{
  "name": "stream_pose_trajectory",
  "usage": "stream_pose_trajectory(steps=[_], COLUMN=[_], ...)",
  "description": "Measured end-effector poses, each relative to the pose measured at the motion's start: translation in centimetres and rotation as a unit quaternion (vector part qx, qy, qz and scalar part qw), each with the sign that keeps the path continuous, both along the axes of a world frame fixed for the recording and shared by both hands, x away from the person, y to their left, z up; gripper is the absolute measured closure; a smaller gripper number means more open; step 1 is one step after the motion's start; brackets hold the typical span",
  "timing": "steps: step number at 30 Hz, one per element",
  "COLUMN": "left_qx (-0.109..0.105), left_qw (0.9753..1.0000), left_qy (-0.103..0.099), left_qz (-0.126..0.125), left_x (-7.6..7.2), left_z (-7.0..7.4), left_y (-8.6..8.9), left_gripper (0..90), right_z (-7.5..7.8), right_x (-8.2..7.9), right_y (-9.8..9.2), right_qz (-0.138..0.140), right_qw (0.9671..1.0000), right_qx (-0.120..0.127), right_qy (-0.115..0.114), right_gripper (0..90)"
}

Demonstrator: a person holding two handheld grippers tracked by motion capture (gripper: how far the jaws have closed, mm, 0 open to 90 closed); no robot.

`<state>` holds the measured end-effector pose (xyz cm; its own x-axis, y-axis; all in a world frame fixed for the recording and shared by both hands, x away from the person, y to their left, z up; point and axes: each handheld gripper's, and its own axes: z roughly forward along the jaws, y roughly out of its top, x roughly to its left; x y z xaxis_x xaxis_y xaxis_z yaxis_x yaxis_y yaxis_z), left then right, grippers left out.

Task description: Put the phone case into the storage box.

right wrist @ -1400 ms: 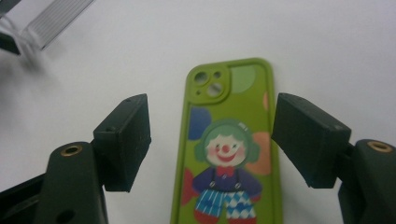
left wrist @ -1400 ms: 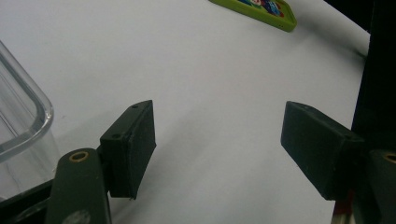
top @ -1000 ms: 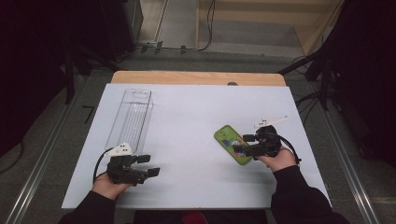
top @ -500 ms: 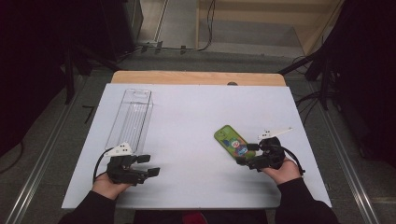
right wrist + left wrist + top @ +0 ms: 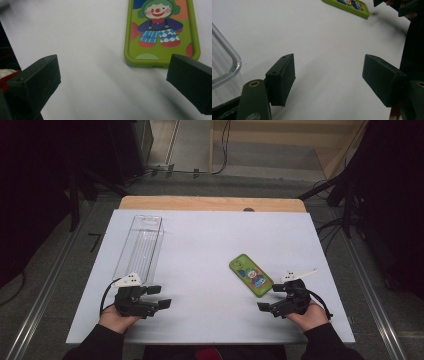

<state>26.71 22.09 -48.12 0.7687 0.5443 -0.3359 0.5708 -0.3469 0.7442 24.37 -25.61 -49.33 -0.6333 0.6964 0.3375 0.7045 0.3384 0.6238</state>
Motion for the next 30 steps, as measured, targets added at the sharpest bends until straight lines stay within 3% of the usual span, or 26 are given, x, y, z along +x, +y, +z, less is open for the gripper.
stream_pose_trajectory(steps=[8, 11, 17, 24, 30], left_qx=[0.001, 0.001, 0.001, 0.002, 0.002], left_qw=[1.0, 1.0, 1.0, 1.0, 1.0], left_qy=[-0.001, 0.0, 0.001, 0.003, 0.004], left_qz=[0.0, -0.001, -0.001, 0.0, 0.0], left_x=[0.0, 0.0, 0.0, 0.1, 0.1], left_z=[0.0, 0.0, 0.0, 0.0, 0.0], left_y=[0.0, 0.0, 0.0, -0.1, 0.0], left_gripper=[27.1, 27.1, 27.1, 27.1, 27.1], right_z=[0.3, 0.3, 0.2, 0.4, 0.9], right_x=[0.1, 0.3, 0.6, 1.1, 1.7], right_y=[-0.4, -0.4, -0.4, -0.5, -0.3], right_qz=[-0.009, -0.015, -0.007, -0.03, -0.029], right_qw=[1.0, 0.9999, 0.9999, 0.9995, 0.9994], right_qx=[0.001, 0.003, -0.008, -0.003, -0.006], right_qy=[-0.004, -0.004, -0.01, -0.01, -0.016], right_gripper=[0.3, 4.5, 4.5, 4.4, 4.5])
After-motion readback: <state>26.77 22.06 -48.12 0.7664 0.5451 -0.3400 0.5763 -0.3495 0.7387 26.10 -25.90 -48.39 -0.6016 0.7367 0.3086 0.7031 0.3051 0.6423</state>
